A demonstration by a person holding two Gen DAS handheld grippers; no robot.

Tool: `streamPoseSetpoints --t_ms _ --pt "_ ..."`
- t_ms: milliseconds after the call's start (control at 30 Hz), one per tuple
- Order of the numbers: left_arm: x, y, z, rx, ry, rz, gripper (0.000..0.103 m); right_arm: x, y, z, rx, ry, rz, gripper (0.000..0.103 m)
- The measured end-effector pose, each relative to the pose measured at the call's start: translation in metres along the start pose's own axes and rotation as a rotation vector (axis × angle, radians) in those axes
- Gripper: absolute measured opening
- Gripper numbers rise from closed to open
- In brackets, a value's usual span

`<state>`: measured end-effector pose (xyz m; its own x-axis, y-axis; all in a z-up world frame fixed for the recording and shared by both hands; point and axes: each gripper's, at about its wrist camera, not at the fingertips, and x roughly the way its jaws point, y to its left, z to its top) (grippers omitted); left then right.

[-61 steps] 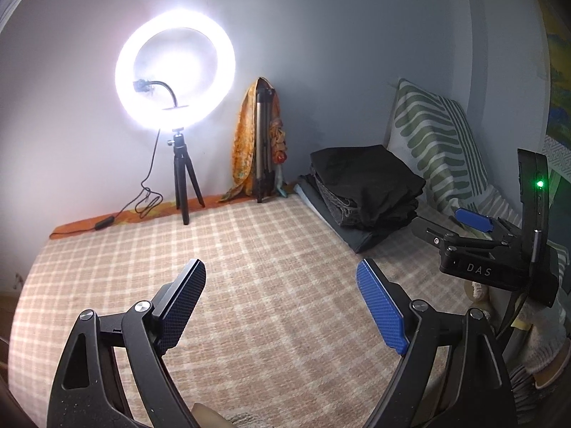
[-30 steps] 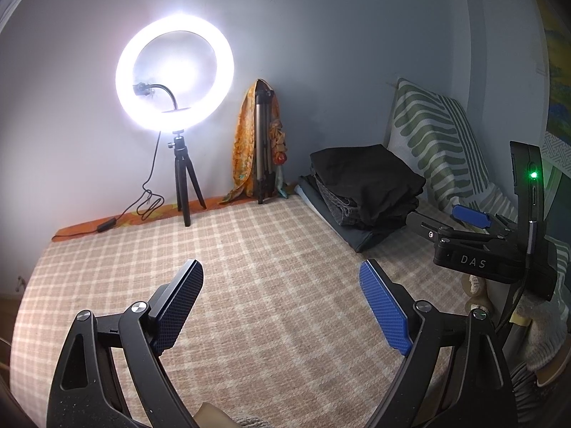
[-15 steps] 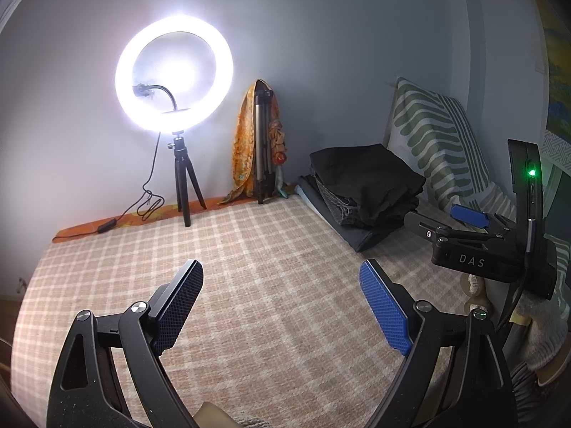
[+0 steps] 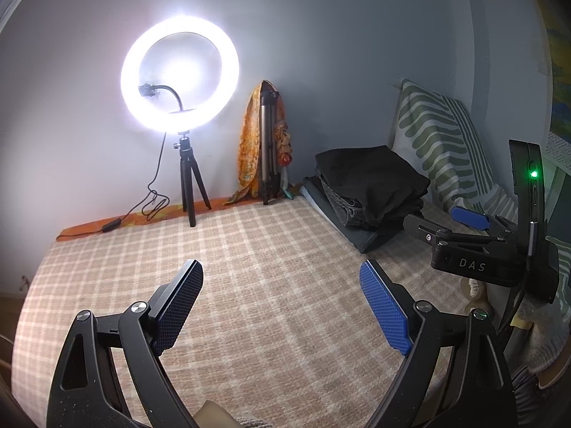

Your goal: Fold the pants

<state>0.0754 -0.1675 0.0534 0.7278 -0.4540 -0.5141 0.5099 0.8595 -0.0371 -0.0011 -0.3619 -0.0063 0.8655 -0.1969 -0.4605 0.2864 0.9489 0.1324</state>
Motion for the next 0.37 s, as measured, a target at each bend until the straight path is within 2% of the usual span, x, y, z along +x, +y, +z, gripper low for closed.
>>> streamPoseSetpoints --t_ms 367 --pt "0.0003 0.0029 -0.0003 -0.002 0.002 0.007 0.09 0.0042 0.0075 0.0006 -0.003 0.008 0.016 0.103"
